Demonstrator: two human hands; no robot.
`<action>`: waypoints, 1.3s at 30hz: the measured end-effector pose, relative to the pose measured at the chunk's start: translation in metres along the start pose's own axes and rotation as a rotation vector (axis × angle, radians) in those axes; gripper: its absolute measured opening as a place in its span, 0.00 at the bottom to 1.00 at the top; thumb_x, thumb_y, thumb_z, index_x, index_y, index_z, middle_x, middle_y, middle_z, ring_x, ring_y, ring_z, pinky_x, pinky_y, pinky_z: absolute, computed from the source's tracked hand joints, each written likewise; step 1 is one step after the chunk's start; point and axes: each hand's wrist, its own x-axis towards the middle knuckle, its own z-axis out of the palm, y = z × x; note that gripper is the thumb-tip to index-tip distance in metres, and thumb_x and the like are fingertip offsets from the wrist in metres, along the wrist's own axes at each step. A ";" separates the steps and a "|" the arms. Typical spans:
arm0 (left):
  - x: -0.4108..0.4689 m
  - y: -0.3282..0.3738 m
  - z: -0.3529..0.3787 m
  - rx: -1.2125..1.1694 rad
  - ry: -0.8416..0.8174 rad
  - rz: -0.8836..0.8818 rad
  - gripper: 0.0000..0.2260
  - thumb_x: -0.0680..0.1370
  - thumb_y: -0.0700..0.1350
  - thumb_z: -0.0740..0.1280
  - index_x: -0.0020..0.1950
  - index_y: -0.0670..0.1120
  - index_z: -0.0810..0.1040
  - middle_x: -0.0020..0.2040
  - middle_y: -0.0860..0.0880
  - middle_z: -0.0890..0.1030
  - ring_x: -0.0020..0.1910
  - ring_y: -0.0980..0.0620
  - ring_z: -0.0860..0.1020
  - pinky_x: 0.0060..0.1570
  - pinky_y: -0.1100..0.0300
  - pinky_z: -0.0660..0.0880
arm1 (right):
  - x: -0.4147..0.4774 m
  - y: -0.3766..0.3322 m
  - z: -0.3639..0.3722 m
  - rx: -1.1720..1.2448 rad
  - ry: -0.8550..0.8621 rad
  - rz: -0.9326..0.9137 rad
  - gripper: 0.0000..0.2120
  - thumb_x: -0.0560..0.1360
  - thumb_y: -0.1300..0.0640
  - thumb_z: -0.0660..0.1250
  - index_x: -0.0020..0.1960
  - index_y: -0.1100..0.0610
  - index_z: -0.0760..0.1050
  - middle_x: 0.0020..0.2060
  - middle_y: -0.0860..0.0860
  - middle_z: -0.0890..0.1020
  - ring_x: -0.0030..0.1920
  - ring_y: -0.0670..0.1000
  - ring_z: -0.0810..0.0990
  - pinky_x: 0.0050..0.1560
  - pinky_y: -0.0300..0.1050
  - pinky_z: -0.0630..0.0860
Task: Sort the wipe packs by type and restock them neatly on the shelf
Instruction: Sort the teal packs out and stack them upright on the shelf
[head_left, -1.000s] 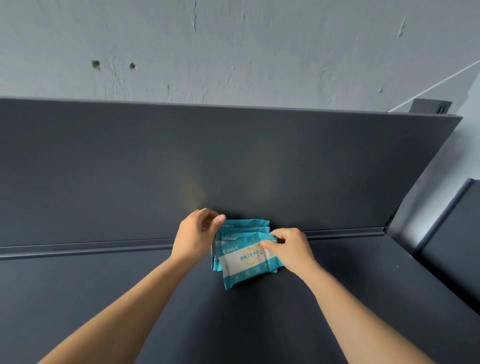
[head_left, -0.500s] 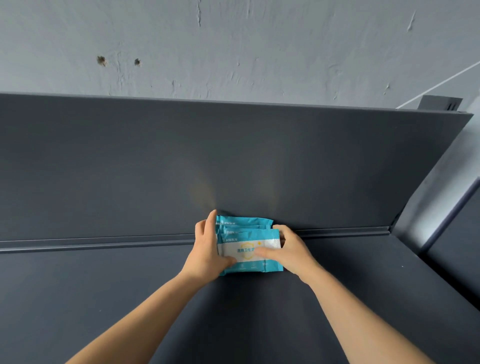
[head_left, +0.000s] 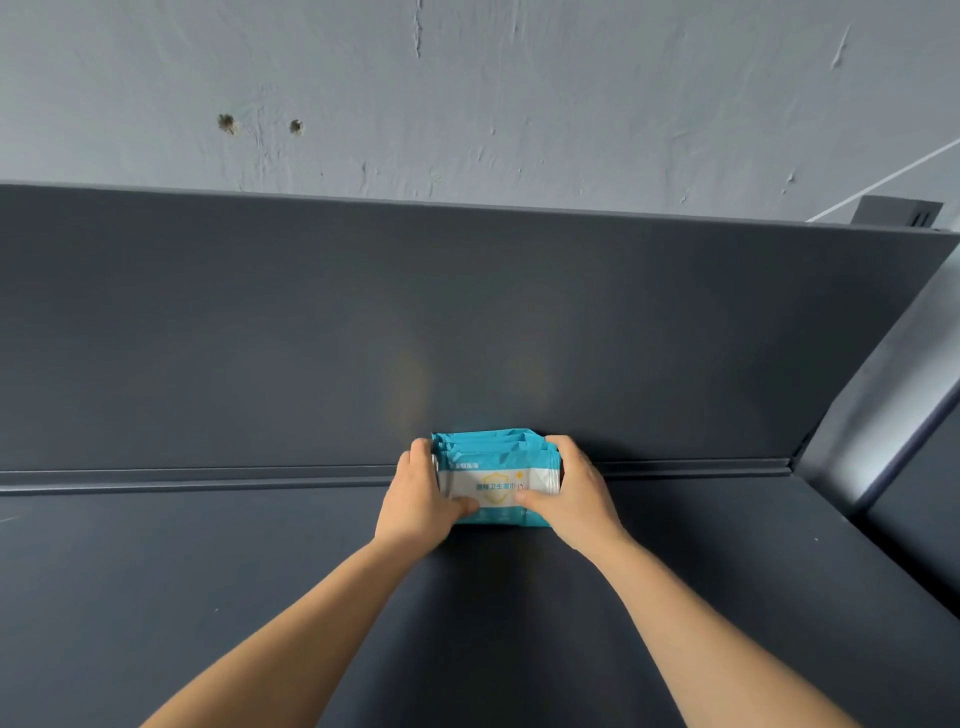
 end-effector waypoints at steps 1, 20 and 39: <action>0.001 -0.002 0.001 -0.032 -0.015 -0.018 0.30 0.67 0.45 0.78 0.62 0.47 0.65 0.60 0.51 0.72 0.57 0.49 0.74 0.54 0.54 0.73 | 0.000 0.000 0.000 0.020 -0.023 0.012 0.26 0.68 0.57 0.77 0.60 0.47 0.68 0.53 0.41 0.77 0.54 0.44 0.75 0.50 0.41 0.73; -0.025 -0.001 -0.001 0.160 -0.080 0.028 0.47 0.68 0.46 0.76 0.77 0.50 0.48 0.67 0.49 0.68 0.66 0.48 0.69 0.61 0.52 0.71 | -0.013 0.011 -0.001 -0.192 -0.069 0.048 0.34 0.69 0.55 0.75 0.70 0.51 0.62 0.63 0.46 0.73 0.62 0.49 0.73 0.57 0.46 0.74; -0.080 0.034 -0.006 0.781 -0.191 0.677 0.27 0.78 0.51 0.63 0.74 0.46 0.61 0.74 0.47 0.62 0.74 0.46 0.57 0.72 0.52 0.57 | -0.129 -0.008 -0.041 -0.897 -0.015 0.137 0.25 0.78 0.44 0.61 0.72 0.52 0.64 0.67 0.51 0.72 0.68 0.55 0.68 0.67 0.51 0.66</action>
